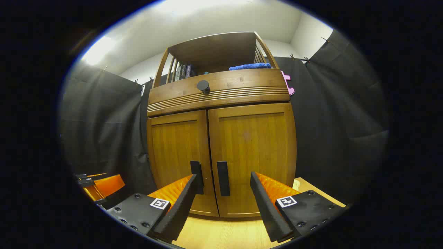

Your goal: Open the right door of the double-door shoe cabinet with the right hand, and open the left door with the left hand.

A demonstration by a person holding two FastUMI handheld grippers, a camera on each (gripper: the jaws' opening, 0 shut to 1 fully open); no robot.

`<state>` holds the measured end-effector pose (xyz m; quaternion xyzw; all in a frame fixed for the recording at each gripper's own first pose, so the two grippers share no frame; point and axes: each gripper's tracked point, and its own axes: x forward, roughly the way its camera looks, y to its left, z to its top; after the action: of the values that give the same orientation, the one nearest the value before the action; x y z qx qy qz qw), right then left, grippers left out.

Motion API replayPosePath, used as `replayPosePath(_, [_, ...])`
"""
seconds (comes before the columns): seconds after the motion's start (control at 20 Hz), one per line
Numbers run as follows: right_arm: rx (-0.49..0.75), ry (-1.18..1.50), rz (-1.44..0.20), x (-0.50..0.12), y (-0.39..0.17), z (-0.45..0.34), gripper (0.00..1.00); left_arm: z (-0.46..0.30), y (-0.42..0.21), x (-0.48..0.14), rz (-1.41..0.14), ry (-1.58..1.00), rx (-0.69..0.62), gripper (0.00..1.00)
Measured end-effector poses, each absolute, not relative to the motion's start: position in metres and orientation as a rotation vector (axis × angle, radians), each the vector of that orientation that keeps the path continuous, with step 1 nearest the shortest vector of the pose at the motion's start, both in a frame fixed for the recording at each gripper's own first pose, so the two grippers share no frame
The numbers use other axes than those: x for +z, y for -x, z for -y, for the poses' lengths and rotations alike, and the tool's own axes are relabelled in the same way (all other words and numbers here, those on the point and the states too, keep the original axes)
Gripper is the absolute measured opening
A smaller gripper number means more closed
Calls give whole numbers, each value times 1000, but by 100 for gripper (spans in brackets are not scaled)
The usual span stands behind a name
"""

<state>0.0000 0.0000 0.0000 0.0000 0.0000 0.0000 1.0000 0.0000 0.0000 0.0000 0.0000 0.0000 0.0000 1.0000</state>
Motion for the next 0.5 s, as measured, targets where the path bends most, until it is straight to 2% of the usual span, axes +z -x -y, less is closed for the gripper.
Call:
replayPosePath(0.15, [-6,10,4,-1,2,-9,97,-12,-2,5,-1,11,17,91])
replayPosePath(0.3, [-17,37,-10,-5,4,-11,93,-22,-5,8,-7,25,26,91])
replayPosePath(0.35, [-13,40,-11,-5,6,-14,97,-24,-5,9,-16,20,27,91])
replayPosePath(0.4, [-12,41,-9,-3,5,-17,94,-26,-4,8,-19,13,27,98])
replayPosePath(0.45, [-12,39,-7,-4,6,-18,94,-25,-3,10,-18,8,24,91])
replayPosePath(0.5, [-10,33,-9,-5,6,-19,94,-26,-4,12,-16,7,19,91])
